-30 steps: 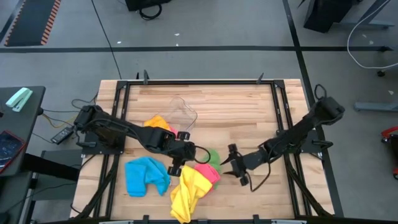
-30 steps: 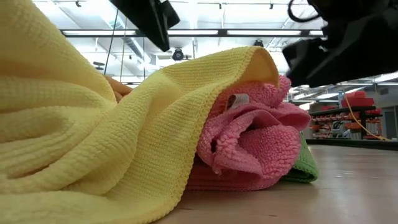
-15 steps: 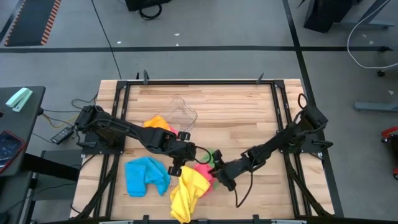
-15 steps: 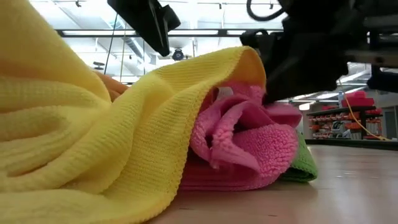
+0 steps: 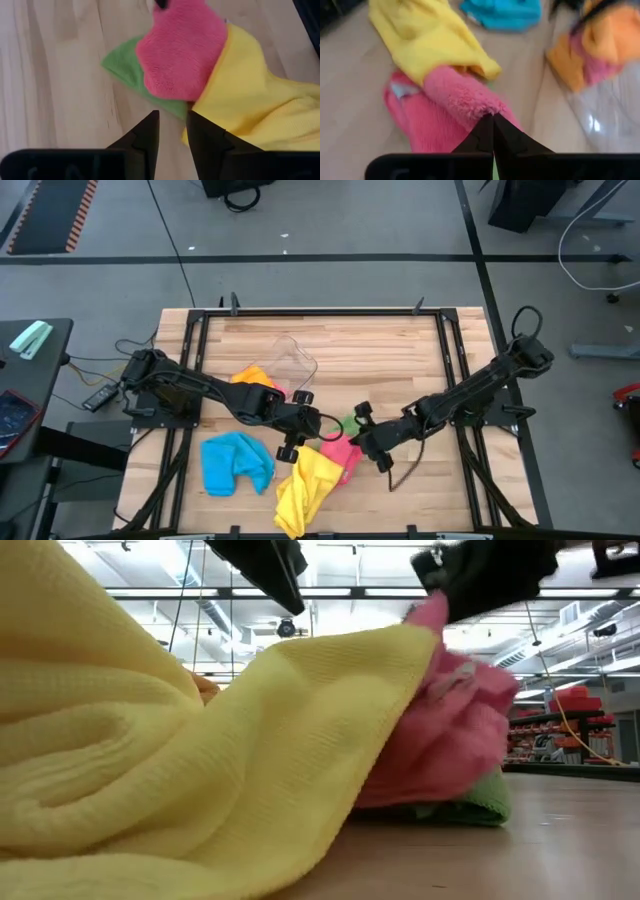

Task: Fold microfiber towels
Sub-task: Fold the pink microfiber towel

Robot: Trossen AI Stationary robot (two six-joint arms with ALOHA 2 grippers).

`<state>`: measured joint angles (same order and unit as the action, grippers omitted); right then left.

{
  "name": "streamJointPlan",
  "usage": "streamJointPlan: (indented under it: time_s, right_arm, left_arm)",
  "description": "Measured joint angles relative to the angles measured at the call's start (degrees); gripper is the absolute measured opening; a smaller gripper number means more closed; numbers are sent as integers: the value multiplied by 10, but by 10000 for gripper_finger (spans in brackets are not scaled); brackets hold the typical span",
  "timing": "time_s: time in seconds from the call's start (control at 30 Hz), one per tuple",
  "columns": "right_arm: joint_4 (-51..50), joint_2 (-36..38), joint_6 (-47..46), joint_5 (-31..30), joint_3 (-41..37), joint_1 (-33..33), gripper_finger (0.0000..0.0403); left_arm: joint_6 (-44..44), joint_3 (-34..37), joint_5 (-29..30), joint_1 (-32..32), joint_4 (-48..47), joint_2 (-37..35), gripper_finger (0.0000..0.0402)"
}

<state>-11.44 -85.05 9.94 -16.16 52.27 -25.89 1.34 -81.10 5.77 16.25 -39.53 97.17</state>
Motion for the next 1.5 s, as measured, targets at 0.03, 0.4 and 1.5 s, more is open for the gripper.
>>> streamJointPlan:
  time_s: [0.03,0.4,1.5]
  right_arm:
    - [-29,3,-10,-11,-1,-1,4]
    - [-165,94,-91,-98,-5,-8,2]
    - [-186,153,-209,-58,-115,18,208]
  left_arm:
    - [-2,0,0,0,-2,0,107]
    - [2,-1,26,-19,48,0,108]
    - [55,-1,-52,-55,105,61,108]
